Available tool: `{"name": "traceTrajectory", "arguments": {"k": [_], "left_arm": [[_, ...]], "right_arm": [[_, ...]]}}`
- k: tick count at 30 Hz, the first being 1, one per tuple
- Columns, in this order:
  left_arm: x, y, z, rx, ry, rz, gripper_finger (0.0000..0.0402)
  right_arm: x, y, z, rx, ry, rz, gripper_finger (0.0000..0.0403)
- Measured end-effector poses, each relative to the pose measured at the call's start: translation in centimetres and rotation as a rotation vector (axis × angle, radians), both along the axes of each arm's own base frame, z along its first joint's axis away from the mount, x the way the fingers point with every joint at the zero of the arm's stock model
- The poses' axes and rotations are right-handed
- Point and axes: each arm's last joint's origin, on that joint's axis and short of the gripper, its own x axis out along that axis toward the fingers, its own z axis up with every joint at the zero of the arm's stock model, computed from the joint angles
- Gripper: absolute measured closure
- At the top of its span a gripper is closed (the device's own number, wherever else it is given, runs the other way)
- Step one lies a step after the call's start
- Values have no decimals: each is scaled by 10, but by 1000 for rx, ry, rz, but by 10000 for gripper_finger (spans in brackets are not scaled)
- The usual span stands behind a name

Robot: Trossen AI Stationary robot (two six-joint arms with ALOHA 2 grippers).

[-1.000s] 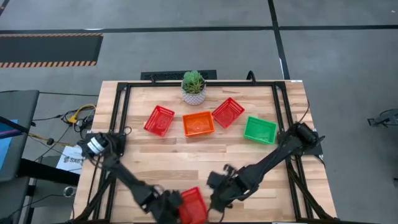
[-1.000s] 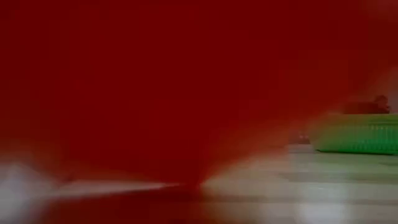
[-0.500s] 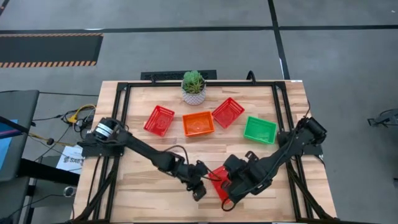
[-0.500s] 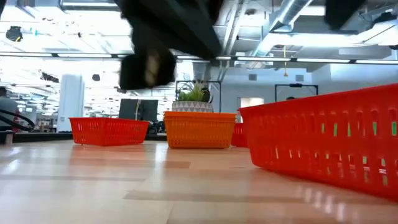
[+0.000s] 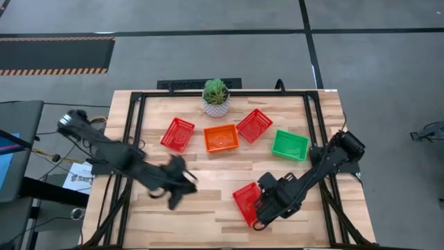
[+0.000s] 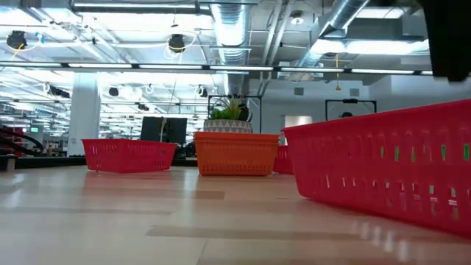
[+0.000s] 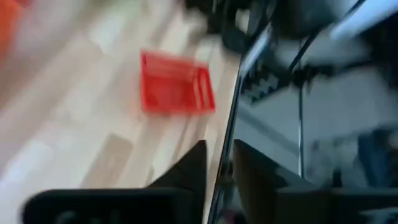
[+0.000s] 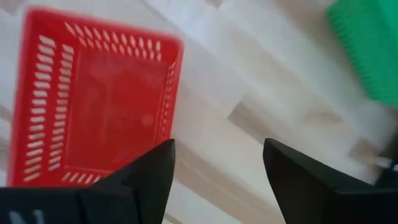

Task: Stack baskets by color
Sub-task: Stack the bottom red bin into the top right red bin

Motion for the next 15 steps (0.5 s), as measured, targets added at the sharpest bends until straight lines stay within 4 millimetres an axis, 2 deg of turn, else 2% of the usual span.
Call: {"name": "traceTrajectory", "arguments": {"k": [4,8,11,15], "left_arm": [[-37,10,30,-10,-141,89,271],[-61,18,46,-46,-206,102,216],[-71,23,51,-65,-221,108,197],[-78,27,52,-68,-211,103,192]], "right_arm": [[4,-5,-23,62,19,7,134],[9,-8,-38,101,-8,16,134],[12,-11,-45,114,-22,16,134],[13,-17,-52,122,-14,5,137]]}}
